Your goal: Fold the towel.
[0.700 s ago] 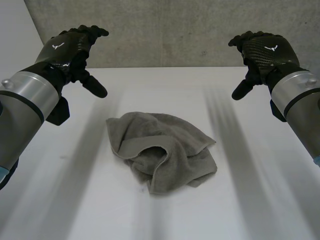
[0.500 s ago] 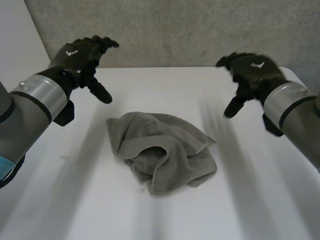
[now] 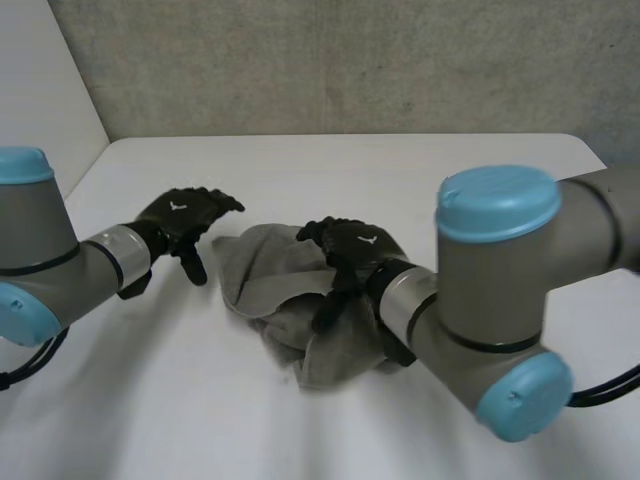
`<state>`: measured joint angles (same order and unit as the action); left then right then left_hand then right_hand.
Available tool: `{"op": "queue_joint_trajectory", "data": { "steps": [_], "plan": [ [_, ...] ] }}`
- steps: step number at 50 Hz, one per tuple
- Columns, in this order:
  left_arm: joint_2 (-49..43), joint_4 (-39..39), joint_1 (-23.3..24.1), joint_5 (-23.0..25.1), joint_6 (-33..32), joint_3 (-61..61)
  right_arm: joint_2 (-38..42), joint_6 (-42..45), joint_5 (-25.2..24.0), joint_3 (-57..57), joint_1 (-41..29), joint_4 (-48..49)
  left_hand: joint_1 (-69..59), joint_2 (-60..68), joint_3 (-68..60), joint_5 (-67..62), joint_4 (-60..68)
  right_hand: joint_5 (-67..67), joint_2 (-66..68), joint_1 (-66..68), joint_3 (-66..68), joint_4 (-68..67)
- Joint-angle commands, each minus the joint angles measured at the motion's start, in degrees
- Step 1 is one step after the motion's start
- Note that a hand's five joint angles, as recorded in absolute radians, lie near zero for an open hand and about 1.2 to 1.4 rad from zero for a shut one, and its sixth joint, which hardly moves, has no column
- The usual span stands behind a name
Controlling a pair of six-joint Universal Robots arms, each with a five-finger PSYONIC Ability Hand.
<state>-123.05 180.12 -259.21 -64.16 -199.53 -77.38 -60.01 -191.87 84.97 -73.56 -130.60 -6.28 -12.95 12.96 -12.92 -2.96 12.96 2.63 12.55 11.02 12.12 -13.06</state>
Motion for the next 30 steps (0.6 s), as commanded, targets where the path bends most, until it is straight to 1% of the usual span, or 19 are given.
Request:
{"op": "queue_joint_trajectory", "data": {
  "steps": [1,2,3,4,5,7,8,10,11,13,16,17,21,22,24,25,28,29,30],
  "plan": [
    [-3.68,1.28,0.37,2.11,0.11,0.3,6.3,0.0,4.49,3.15,-1.85,3.99,-5.66,5.64,-5.68,-5.64,5.65,3.48,3.56,5.09,3.99,-3.05],
    [-4.29,1.98,0.54,2.11,0.11,0.39,7.27,0.09,5.02,3.68,-1.77,4.08,-8.68,8.66,-8.7,-8.66,8.67,9.0,9.08,10.62,9.51,-8.57],
    [-4.3,1.99,0.55,2.11,0.11,0.39,7.28,0.09,5.03,3.69,-1.76,4.08,-8.71,8.69,-8.73,-8.69,8.7,9.06,9.14,10.67,9.57,-8.62],
    [-4.82,2.86,0.72,2.11,0.2,0.39,8.06,0.35,5.46,4.12,-1.76,4.17,-12.2,12.19,-12.23,-12.19,12.19,17.05,17.13,18.67,17.56,-16.62],
    [-4.83,2.87,0.72,2.11,0.2,0.39,8.07,0.35,5.47,4.13,-1.76,4.17,-12.24,12.22,-12.27,-12.22,12.23,17.13,17.21,18.74,17.64,-16.7],
    [-5.7,4.7,0.98,2.02,0.2,0.48,9.03,1.49,5.56,4.56,-1.76,4.78,-18.93,18.91,-18.96,-18.91,18.92,31.86,31.94,33.47,32.37,-31.43],
    [-5.71,4.71,0.99,2.02,0.2,0.48,9.04,1.5,5.55,4.57,-1.76,4.79,-18.97,18.95,-18.99,-18.95,18.96,31.93,32.01,33.55,32.44,-31.5],
    [-6.49,6.81,1.07,1.85,0.28,0.48,9.3,3.24,5.82,4.57,-1.76,6.62,-36.69,36.68,-36.72,-36.68,36.68,47.65,47.73,49.27,48.16,-47.22],
    [-6.5,6.82,1.07,1.85,0.29,0.48,9.3,3.25,5.82,4.57,-1.76,6.63,-36.8,36.78,-36.82,-36.78,36.79,47.75,47.83,49.36,48.26,-47.31],
    [-6.76,8.4,1.16,1.59,0.29,0.22,8.51,6.4,5.82,3.43,-1.33,7.95,-55.06,55.04,-55.08,-55.04,55.05,65.49,65.57,67.11,66.0,-65.06],
    [-6.67,8.76,1.25,1.58,0.2,-0.05,7.81,8.53,5.82,2.9,-1.15,8.3,-60.52,60.5,-60.54,-60.5,60.51,67.37,67.45,68.98,67.88,-66.93],
    [-6.32,8.76,1.6,1.58,0.2,-0.4,6.85,10.7,5.73,2.29,-1.06,8.3,-65.85,65.83,-65.87,-65.83,65.84,67.37,67.45,68.98,67.88,-66.94],
    [-5.01,9.45,3.7,1.85,0.2,-1.72,4.55,19.48,3.98,1.92,-0.45,7.26,-67.05,67.04,-67.08,-67.04,67.04,67.37,67.45,68.98,67.88,-66.94],
    [-5.0,9.46,3.71,1.85,0.2,-1.72,4.55,19.51,3.97,1.93,-0.45,7.25,-67.05,67.04,-67.08,-67.04,67.04,67.37,67.45,68.98,67.88,-66.94],
    [-4.21,12.43,4.32,1.76,0.11,-1.02,4.64,29.74,2.48,3.06,1.3,6.11,-67.05,67.04,-67.08,-67.04,67.04,67.37,67.45,68.98,67.88,-66.94],
    [-4.21,12.45,4.33,1.76,0.11,-1.02,4.64,29.8,2.48,3.07,1.31,6.11,-67.05,67.04,-67.08,-67.04,67.04,67.37,67.45,68.98,67.88,-66.94],
    [-3.07,20.07,5.99,-0.25,0.29,4.4,4.82,48.55,3.7,9.19,4.03,6.98,-67.05,67.04,-67.08,-67.04,67.04,67.37,67.45,68.98,67.88,-66.94],
    [-3.07,20.09,5.99,-0.26,0.29,4.43,4.82,48.6,3.71,9.22,4.04,6.99,-67.05,67.04,-67.08,-67.04,67.04,67.37,67.45,68.98,67.88,-66.94],
    [-2.11,21.92,7.04,-2.44,0.29,7.48,4.64,53.39,4.75,12.62,5.08,8.73,-67.05,67.04,-67.08,-67.04,67.04,67.37,67.45,68.98,67.88,-66.94]
  ]
}}
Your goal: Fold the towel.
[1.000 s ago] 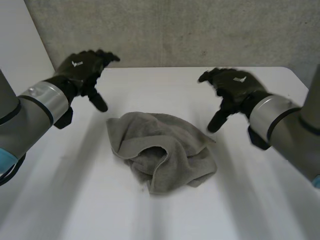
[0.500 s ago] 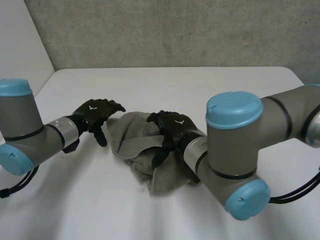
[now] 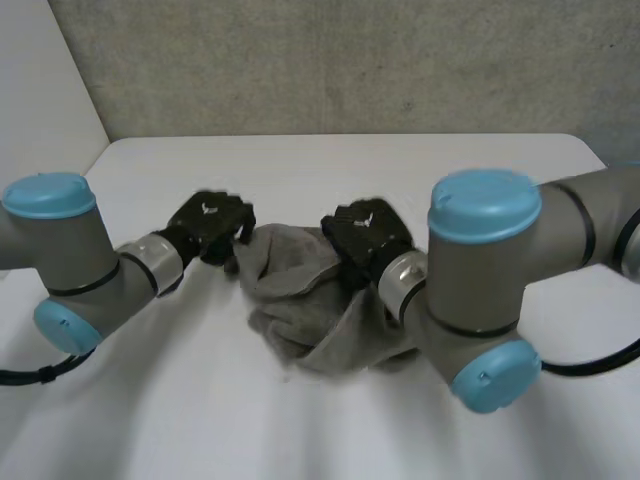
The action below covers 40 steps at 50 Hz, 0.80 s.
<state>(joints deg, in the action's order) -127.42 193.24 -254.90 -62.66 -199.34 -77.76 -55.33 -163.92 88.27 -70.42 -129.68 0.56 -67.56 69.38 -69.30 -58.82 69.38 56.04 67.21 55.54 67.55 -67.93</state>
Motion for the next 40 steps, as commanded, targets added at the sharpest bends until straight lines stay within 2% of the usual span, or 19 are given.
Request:
{"op": "queue_joint_trajectory", "data": {
  "steps": [1,2,4,5,8,10,15,20,22,23,25,28,34,35,36,37,38,39,40],
  "plan": [
    [3.39,10.39,3.79,-6.74,0.18,10.93,-0.38,29.58,2.77,13.17,4.52,5.03,-12.44,10.62,-10.7,-11.18,10.62,13.96,12.79,24.46,12.45,-12.07],
    [3.4,10.41,3.8,-6.77,0.18,10.96,-0.39,29.62,2.78,13.2,4.53,5.07,-12.44,10.62,-10.7,-11.18,10.62,13.96,12.79,24.46,12.45,-12.07],
    [6.55,13.12,4.94,-12.98,0.88,16.47,-2.75,33.04,3.05,17.67,4.61,14.86,-12.44,10.62,-10.7,-11.18,10.62,13.96,12.79,24.46,12.45,-12.07],
    [6.57,13.13,4.94,-13.01,0.89,16.5,-2.76,33.05,3.05,17.69,4.61,14.91,-12.44,10.62,-10.7,-11.18,10.62,13.96,12.79,24.46,12.45,-12.07],
    [12.61,19.35,5.82,-19.59,2.29,19.04,-8.9,33.05,-1.06,16.82,4.97,30.86,-12.44,10.62,-10.7,-11.18,10.62,13.96,12.79,24.46,12.45,-12.07],
    [14.11,20.07,6.08,-19.95,3.25,18.78,-9.96,33.05,-3.17,15.68,4.97,32.56,-12.44,10.62,-10.7,-11.18,10.62,13.96,12.79,24.46,12.45,-12.07],
    [16.94,18.93,6.08,-19.51,4.66,13.24,-10.94,32.78,-6.71,11.27,4.97,28.27,-12.44,10.62,-10.7,-11.18,10.62,13.96,12.79,24.46,12.45,-12.07],
    [18.7,14.45,6.0,-18.63,4.4,4.19,-10.76,32.87,-8.03,6.88,5.84,18.51,-12.44,10.62,-10.7,-11.18,10.62,13.96,12.79,24.46,12.45,-12.07],
    [19.57,11.13,5.65,-18.02,4.14,-3.68,-9.71,32.87,-11.78,3.64,7.42,8.8,-12.44,10.62,-10.7,-11.18,10.62,13.96,12.79,24.46,12.45,-12.07],
    [19.57,11.11,5.64,-18.02,4.14,-3.72,-9.7,32.87,-11.81,3.62,7.43,8.76,-12.44,10.62,-10.7,-11.18,10.62,13.96,12.79,24.46,12.45,-12.07],
    [20.71,9.53,5.47,-17.5,2.39,-11.85,-7.52,33.05,-15.83,0.56,9.18,-0.08,-12.44,10.62,-10.7,-11.18,10.62,13.96,12.79,24.46,12.45,-12.07],
    [20.98,9.44,5.38,-17.14,0.62,-15.67,-4.97,32.79,-17.51,-1.99,10.5,-6.07,-12.44,10.62,-10.7,-11.18,10.62,13.96,12.79,24.46,12.45,-12.07],
    [20.98,9.26,5.2,-16.17,-10.45,-25.43,-1.79,30.68,-17.08,-4.64,11.82,-6.89,-12.44,10.62,-10.7,-11.18,10.62,13.96,12.79,24.46,12.45,-12.07],
    [20.98,9.26,5.2,-16.09,-12.45,-26.21,-1.1,27.63,-16.91,-4.9,11.82,-6.8,-12.44,10.62,-10.7,-11.18,10.62,11.19,10.02,21.69,9.67,-9.3],
    [20.98,9.26,5.29,-16.17,-13.95,-26.65,-0.74,23.16,-16.82,-5.08,12.08,-6.19,-12.44,10.62,-10.7,-11.18,10.62,-2.5,-3.66,8.01,-4.01,4.38],
    [20.98,9.26,5.29,-16.17,-13.97,-26.66,-0.74,23.12,-16.82,-5.08,12.08,-6.18,-12.44,10.62,-10.7,-11.18,10.62,-2.63,-3.8,7.87,-4.15,4.52],
    [20.98,9.26,5.29,-16.35,-14.4,-26.75,-0.65,17.98,-16.82,-5.51,12.43,-5.4,-12.44,10.62,-10.7,-11.18,10.62,-16.46,-17.62,-5.95,-17.97,18.34],
    [20.98,9.26,5.29,-16.35,-14.41,-26.75,-0.65,17.93,-16.82,-5.52,12.44,-5.39,-12.44,10.62,-10.7,-11.18,10.62,-16.59,-17.76,-6.09,-18.11,18.48],
    [21.07,9.18,5.29,-16.35,-14.41,-26.83,-0.56,13.06,-16.73,-6.13,12.61,-4.52,-12.44,10.62,-10.7,-11.18,10.62,-19.76,-20.93,-9.26,-21.27,21.65]
  ]
}}
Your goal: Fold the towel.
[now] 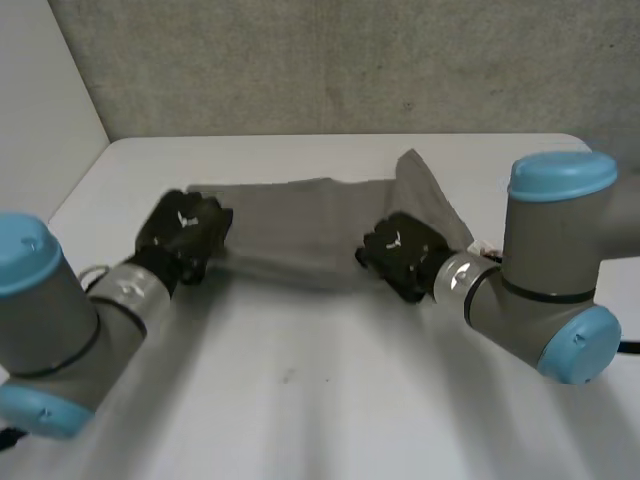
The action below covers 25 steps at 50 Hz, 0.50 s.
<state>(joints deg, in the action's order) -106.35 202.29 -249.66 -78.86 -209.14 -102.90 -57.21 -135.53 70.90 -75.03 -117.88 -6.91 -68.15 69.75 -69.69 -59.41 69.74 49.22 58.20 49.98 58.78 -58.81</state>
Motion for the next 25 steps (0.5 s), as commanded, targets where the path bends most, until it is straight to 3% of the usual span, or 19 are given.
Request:
{"op": "queue_joint_trajectory", "data": {
  "steps": [1,9,12,25],
  "plan": [
    [0.17,0.13,0.05,-0.24,-4.52,-1.6,1.14,-19.99,0.9,-2.39,1.16,4.08,-11.85,10.25,-10.31,-10.59,10.26,-13.64,-12.61,-4.39,-13.2,13.23],
    [6.58,0.04,0.05,-0.33,-4.26,-1.34,-2.37,-35.4,8.1,-9.42,6.08,10.68,-11.85,10.25,-10.31,-10.59,10.26,-33.63,-32.6,-24.38,-33.19,33.21],
    [8.86,0.04,0.23,-0.24,-4.35,-1.16,-3.78,-36.64,8.9,-11.71,7.4,11.3,-11.85,10.25,-10.31,-10.59,10.26,-39.54,-38.51,-30.29,-39.1,39.12],
    [13.18,0.04,0.32,-0.33,-0.84,-1.34,-6.96,-36.47,7.59,-17.69,13.65,12.88,-11.85,10.25,-10.31,-10.59,10.26,-41.4,-40.37,-32.15,-40.96,40.99]
  ]
}}
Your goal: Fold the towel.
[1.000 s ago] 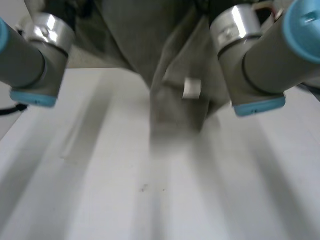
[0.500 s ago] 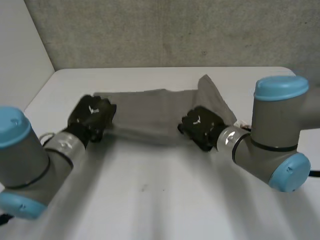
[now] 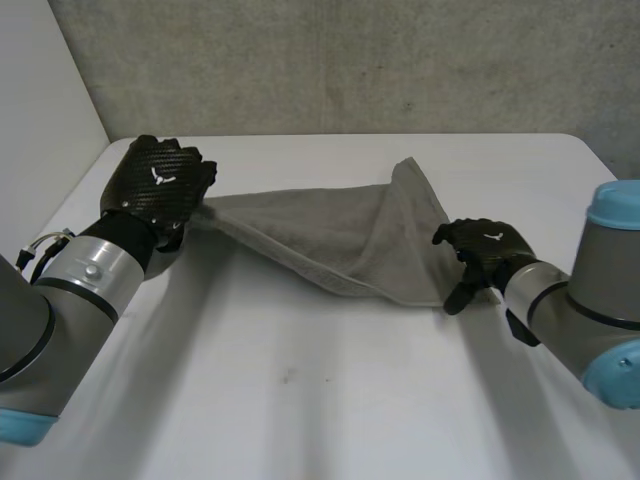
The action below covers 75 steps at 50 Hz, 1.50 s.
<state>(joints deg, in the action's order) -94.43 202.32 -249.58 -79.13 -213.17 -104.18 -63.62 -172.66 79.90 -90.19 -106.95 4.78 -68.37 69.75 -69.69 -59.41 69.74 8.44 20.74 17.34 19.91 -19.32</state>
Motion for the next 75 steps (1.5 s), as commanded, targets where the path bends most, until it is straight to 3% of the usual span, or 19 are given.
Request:
{"op": "queue_joint_trajectory", "data": {
  "steps": [1,20,31,33,34,36,38,48,51,53,59,61,67,75],
  "plan": [
    [1.27,0.0,0.32,0.03,4.41,0.21,0.5,0.83,-1.77,-2.88,2.71,1.89,-11.63,10.25,-10.31,-10.59,10.26,-0.45,-2.75,0.65,-1.92,1.33],
    [1.35,-0.17,0.94,-0.14,7.94,3.64,8.86,3.82,-1.86,0.1,2.27,7.44,-11.63,10.25,-10.31,-10.59,10.26,5.94,3.64,7.04,4.47,-5.06],
    [1.53,-0.17,0.59,-0.41,7.94,3.9,14.66,3.65,-0.36,7.75,0.34,10.51,-11.63,10.25,-10.31,-10.59,10.26,24.62,22.31,25.71,23.14,-23.73],
    [1.79,-0.17,0.06,-0.41,7.94,3.46,15.45,3.56,0.43,9.68,0.34,10.51,-11.63,10.25,-10.31,-10.59,10.26,37.49,35.19,38.59,36.02,-36.61],
    [1.79,-0.17,0.06,-0.41,7.94,3.46,15.45,3.56,0.43,9.68,0.34,10.51,-11.63,10.25,-10.31,-10.59,10.26,37.57,35.26,38.66,36.1,-36.68],
    [1.71,-0.17,-0.29,-0.41,7.94,2.85,15.37,3.56,0.95,10.38,0.69,10.69,-11.63,10.25,-10.31,-10.59,10.26,55.47,53.16,56.56,53.99,-54.58],
    [1.62,-0.26,-0.64,-0.41,7.94,2.58,14.76,3.56,1.13,10.39,0.95,10.95,-11.63,10.25,-10.31,-10.59,10.26,61.5,59.2,62.6,60.03,-60.62],
    [0.83,-0.61,-3.28,-0.14,7.85,-0.32,3.59,6.02,-0.19,7.57,4.82,9.28,-11.63,10.25,-10.31,-10.59,10.26,61.56,59.26,62.66,60.09,-60.68],
    [0.12,-1.49,-3.54,0.03,7.59,-1.37,-2.04,10.85,-3.26,5.9,6.67,4.89,-11.63,10.25,-10.31,-10.59,10.26,61.56,59.26,62.66,60.09,-60.68],
    [-1.19,-3.67,-3.54,0.03,7.33,-1.64,-6.59,19.25,-5.97,5.73,7.02,-2.54,-11.63,10.25,-10.31,-10.59,10.26,61.56,59.26,62.66,60.09,-60.68],
    [-3.04,-9.66,-3.54,0.21,7.06,-1.29,-10.83,33.62,-6.25,6.08,7.11,-16.64,-11.63,10.25,-10.31,-10.59,10.26,61.56,59.26,62.66,60.09,-60.68],
    [-5.14,-13.86,-3.54,0.3,6.98,-0.76,-12.31,40.44,-4.77,6.17,7.19,-24.52,-11.63,10.25,-10.31,-10.59,10.26,61.56,59.26,62.66,60.09,-60.68],
    [-8.58,-19.51,-3.63,0.3,5.66,-0.06,-12.85,44.87,-0.71,5.46,6.49,-32.9,-11.63,10.25,-10.31,-10.59,10.26,61.56,59.26,62.66,60.09,-60.68],
    [-14.03,-26.1,-3.63,0.3,-5.77,1.61,-9.68,50.58,4.3,4.41,5.96,-37.56,-11.63,10.25,-10.31,-10.59,10.26,61.56,59.26,62.66,60.09,-60.68]
  ]
}}
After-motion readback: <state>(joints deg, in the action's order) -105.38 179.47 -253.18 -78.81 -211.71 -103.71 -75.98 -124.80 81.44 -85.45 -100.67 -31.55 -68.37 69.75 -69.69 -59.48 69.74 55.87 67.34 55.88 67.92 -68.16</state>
